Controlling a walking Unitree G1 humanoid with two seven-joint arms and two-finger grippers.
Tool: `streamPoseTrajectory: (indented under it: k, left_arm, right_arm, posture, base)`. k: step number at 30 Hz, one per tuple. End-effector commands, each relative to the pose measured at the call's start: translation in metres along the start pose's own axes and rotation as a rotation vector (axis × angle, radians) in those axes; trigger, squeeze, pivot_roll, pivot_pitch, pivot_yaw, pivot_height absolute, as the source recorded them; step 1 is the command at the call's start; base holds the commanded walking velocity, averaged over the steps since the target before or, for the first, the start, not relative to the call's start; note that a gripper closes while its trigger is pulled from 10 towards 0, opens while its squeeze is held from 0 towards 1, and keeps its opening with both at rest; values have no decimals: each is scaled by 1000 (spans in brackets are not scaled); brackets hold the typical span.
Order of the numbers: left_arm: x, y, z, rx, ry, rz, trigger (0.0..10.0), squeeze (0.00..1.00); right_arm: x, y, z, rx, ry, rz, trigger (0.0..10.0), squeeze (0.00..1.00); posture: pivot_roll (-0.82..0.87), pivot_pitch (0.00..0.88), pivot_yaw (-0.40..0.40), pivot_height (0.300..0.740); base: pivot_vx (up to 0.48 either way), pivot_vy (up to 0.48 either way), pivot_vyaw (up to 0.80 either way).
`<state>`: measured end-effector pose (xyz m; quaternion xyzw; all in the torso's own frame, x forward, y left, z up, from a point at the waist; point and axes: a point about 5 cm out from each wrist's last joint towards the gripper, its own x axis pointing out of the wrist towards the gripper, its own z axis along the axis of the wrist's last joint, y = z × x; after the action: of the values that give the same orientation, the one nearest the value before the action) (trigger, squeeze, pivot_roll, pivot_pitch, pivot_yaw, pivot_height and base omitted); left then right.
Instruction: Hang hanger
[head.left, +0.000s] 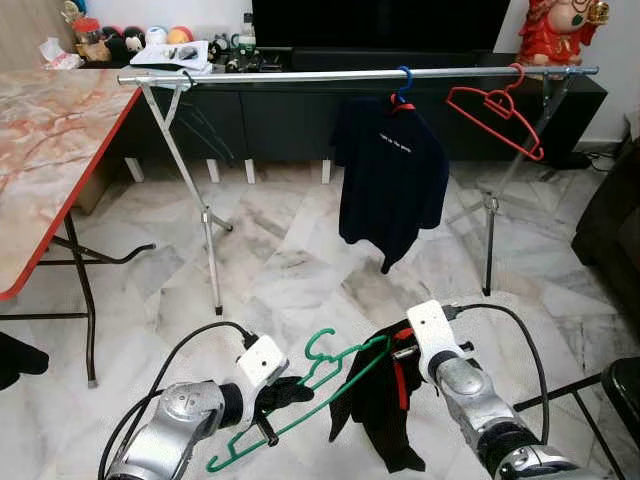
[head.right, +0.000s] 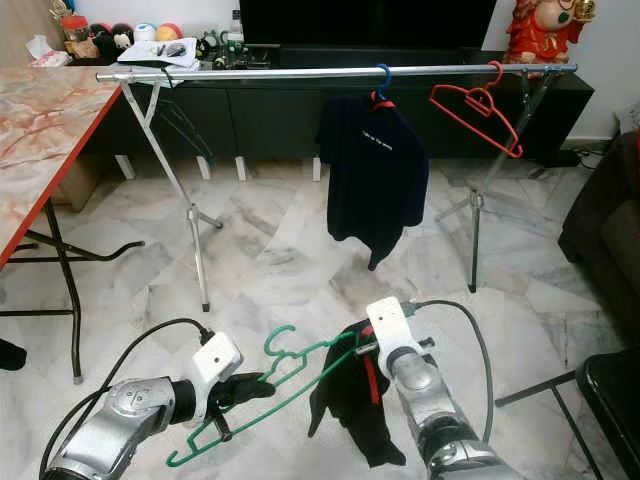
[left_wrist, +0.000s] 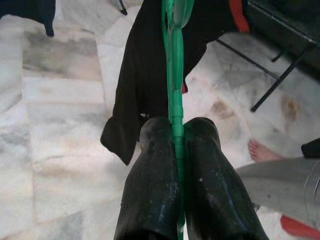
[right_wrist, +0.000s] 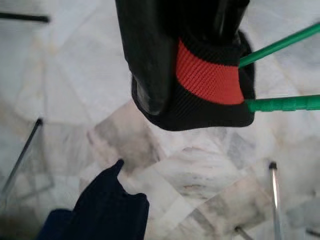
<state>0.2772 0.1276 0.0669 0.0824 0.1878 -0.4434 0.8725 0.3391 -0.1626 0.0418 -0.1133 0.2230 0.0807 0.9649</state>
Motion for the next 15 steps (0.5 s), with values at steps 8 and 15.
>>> streamPoseTrajectory:
  k: [8, 15]
  left_arm:
    - [2, -5, 2, -33, -29, -31, 10000, 0]
    - [0, -9, 0, -46, -23, -78, 10000, 0]
  right_arm:
    - [1, 3, 14, 207, -62, 62, 10000, 0]
    - [1, 5, 25, 132, -101, 150, 10000, 0]
  posture:
    - [31, 119, -21, 740]
    - [28, 117, -25, 740]
  base:
    - [0, 0, 0]
    - [0, 0, 0]
